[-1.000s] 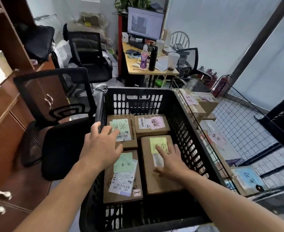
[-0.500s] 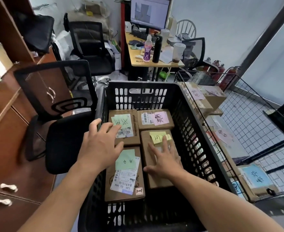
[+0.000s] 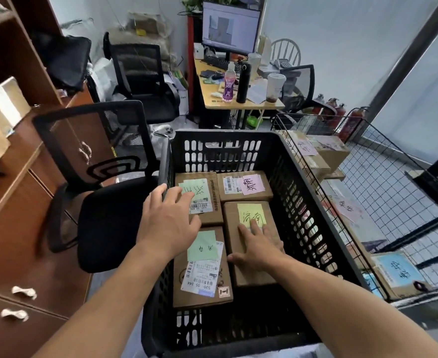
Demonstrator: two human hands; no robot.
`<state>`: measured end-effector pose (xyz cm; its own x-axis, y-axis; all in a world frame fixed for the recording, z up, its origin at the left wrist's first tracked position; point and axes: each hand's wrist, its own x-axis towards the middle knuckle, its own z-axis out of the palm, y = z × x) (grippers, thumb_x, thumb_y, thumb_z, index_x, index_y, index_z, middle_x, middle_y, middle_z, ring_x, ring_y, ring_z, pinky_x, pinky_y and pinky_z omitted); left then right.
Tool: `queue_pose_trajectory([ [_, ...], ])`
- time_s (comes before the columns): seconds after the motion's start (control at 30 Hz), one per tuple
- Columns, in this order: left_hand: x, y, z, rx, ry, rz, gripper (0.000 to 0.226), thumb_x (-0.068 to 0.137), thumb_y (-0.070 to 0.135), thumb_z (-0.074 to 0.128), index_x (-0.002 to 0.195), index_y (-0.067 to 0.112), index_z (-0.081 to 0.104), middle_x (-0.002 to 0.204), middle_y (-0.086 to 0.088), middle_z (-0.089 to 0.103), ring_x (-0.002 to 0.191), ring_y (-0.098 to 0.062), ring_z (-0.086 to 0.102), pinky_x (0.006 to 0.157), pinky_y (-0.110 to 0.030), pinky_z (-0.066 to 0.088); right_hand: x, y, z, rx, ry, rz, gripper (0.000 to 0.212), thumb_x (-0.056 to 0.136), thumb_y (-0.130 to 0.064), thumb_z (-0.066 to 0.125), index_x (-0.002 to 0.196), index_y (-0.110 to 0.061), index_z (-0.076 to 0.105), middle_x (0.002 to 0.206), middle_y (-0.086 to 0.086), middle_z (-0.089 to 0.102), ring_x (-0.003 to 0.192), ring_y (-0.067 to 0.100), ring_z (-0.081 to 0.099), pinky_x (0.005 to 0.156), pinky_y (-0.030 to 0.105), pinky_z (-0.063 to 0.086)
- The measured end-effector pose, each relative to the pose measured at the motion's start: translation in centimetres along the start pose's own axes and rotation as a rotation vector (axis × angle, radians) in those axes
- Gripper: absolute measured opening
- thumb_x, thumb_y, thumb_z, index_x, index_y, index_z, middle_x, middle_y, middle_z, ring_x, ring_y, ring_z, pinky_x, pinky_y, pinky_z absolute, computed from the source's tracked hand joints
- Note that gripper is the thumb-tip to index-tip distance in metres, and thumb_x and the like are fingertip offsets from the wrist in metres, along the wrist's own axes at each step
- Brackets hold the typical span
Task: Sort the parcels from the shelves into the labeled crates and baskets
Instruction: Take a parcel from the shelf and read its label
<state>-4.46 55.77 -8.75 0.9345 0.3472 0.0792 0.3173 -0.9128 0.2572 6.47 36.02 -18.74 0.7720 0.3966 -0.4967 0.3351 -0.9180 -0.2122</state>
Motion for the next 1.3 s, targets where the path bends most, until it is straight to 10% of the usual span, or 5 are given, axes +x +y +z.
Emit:
queue_pose_trajectory([
  [0.27, 0.2, -0.1, -0.2, -0.005, -0.026, 0.162, 0.057, 0.093, 0.041, 0.046, 0.147, 0.025, 0.037, 0.150, 0.002, 0.039, 0.143, -0.023, 0.021, 0.121, -0.041, 0.016, -3.3, 0.1, -4.5, -0.110, 0.340, -0.018, 0.058, 0.101, -0.055, 0.045, 0.148, -0.022, 0.042, 0.150, 0.006, 0.044, 0.136, 0.030, 0.043, 0.102, 0.047, 0.045],
  [0.53, 1.2, 3.6, -1.2, -0.184, -0.040, 0.406, 0.054, 0.096, 0.040, 0.052, 0.146, 0.024, 0.041, 0.145, 0.004, 0.049, 0.135, -0.017, 0.041, 0.110, -0.037, 0.038, -11.2, 2.0, -8.3, -0.076, 0.649, -0.080, 0.051, 0.100, -0.050, 0.051, 0.144, -0.024, 0.052, 0.138, 0.002, 0.058, 0.125, 0.027, 0.055, 0.098, 0.041, 0.049],
  [0.93, -4.8, 23.5, -0.5, -0.156, -0.050, 0.902, 0.051, 0.097, 0.039, 0.049, 0.145, 0.024, 0.042, 0.144, -0.001, 0.049, 0.130, -0.026, 0.044, 0.106, -0.040, 0.039, -29.9, 15.0, -5.3, -0.173, 0.746, 0.492, 0.051, 0.101, -0.054, 0.042, 0.139, -0.021, 0.050, 0.137, 0.007, 0.056, 0.126, 0.031, 0.052, 0.099, 0.044, 0.047],
  [1.3, -27.7, 43.6, 1.8, -0.102, -0.170, 1.372, 0.038, 0.094, 0.039, 0.044, 0.124, 0.018, 0.054, 0.121, -0.007, 0.060, 0.111, -0.031, 0.054, 0.091, -0.044, 0.046, -57.2, 25.1, 8.8, -0.027, 0.619, 1.042, 0.051, 0.102, -0.052, 0.039, 0.145, -0.024, 0.043, 0.143, 0.009, 0.049, 0.131, 0.035, 0.047, 0.106, 0.050, 0.041],
])
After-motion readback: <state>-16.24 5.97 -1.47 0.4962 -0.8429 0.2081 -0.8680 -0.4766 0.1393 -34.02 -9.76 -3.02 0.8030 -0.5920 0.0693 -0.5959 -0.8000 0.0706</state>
